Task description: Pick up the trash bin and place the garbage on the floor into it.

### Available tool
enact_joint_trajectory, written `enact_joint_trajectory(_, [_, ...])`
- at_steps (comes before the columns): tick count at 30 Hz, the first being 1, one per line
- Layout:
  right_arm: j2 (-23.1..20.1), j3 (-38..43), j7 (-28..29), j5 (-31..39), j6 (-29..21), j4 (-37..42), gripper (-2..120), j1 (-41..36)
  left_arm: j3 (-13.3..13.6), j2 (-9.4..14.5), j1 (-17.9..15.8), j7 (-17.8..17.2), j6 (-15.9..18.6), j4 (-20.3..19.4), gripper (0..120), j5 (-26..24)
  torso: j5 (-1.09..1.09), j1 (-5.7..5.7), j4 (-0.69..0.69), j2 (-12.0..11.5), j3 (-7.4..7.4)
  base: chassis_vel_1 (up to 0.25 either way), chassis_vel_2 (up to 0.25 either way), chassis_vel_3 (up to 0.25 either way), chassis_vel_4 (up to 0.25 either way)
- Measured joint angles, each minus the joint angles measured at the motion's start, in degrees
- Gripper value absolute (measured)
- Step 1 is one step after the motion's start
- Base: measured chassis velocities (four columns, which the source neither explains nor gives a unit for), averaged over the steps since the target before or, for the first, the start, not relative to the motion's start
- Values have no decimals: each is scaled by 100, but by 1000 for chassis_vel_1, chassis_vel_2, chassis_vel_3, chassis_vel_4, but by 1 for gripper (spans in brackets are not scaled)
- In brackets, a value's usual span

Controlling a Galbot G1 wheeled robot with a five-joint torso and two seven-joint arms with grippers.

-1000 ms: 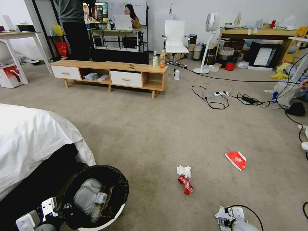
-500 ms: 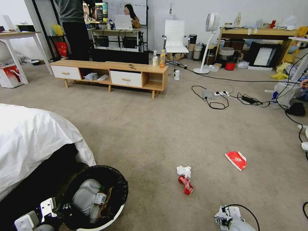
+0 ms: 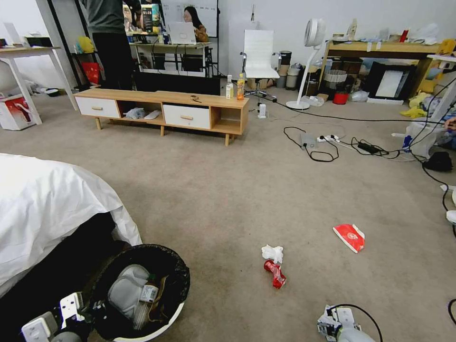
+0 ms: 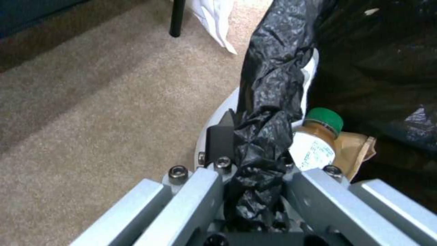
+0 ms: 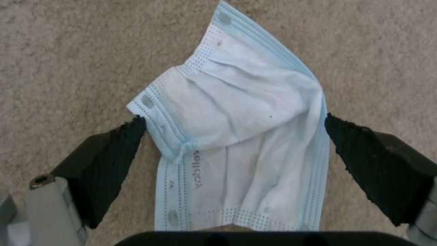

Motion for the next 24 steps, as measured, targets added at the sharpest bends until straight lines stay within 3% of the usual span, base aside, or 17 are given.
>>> enact_joint_trajectory(11, [74, -28, -46, -84, 85, -120, 98, 45, -2, 1, 1, -5, -14, 7, 1, 0, -4, 0, -2, 0, 0, 0, 0, 0, 0])
enact_joint_trajectory(19, [148, -88, -113, -192, 188, -260, 85, 114, 10, -8, -14, -6, -28, 43, 1, 13, -6, -1, -1, 2, -2, 0, 0, 0, 0])
enact_joint_trajectory(24, [181, -114, -141, -231, 202, -348, 85, 166, 8, -5, -21, -6, -28, 51, 1, 13, -5, -1, -2, 3, -3, 0, 0, 0, 0])
